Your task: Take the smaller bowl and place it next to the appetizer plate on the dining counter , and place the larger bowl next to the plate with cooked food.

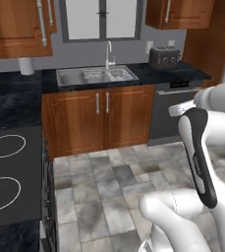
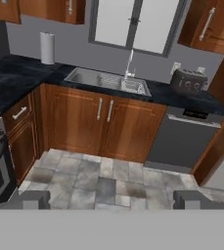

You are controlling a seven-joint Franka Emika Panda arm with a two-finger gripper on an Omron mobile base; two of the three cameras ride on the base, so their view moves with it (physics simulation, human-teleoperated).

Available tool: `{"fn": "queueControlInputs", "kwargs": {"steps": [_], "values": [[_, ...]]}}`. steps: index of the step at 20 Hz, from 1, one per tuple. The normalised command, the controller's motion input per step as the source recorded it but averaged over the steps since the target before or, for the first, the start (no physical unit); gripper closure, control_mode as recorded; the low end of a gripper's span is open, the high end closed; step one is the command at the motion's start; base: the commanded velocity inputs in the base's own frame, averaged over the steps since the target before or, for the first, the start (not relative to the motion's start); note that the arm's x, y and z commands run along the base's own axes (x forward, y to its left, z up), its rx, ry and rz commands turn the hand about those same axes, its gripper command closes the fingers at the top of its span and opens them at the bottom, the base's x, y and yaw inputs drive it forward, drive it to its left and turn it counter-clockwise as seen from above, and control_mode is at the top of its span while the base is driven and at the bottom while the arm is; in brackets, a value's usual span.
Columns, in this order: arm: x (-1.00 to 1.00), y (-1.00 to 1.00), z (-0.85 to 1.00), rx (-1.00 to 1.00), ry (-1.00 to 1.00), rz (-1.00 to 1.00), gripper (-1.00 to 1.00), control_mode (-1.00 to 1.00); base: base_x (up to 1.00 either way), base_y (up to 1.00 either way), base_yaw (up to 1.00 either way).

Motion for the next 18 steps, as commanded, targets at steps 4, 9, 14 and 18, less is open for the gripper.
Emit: {"fn": "queueControlInputs", "kwargs": {"steps": [4,9,14,18], "values": [[0.00,0.00,0.00,0.00,0.00,0.00,-1.00,1.00,0.37,-0.94,0.22],[0.00,0.00,0.00,0.00,0.00,0.00,-1.00,1.00,0.91,-0.75,0.15],[0.00,0.00,0.00,0.00,0.00,0.00,-1.00,1.00,1.00,-0.27,0.20],[0.00,0.00,0.00,0.00,0.00,0.00,-1.00,1.00,1.00,-0.08,0.10]]}}
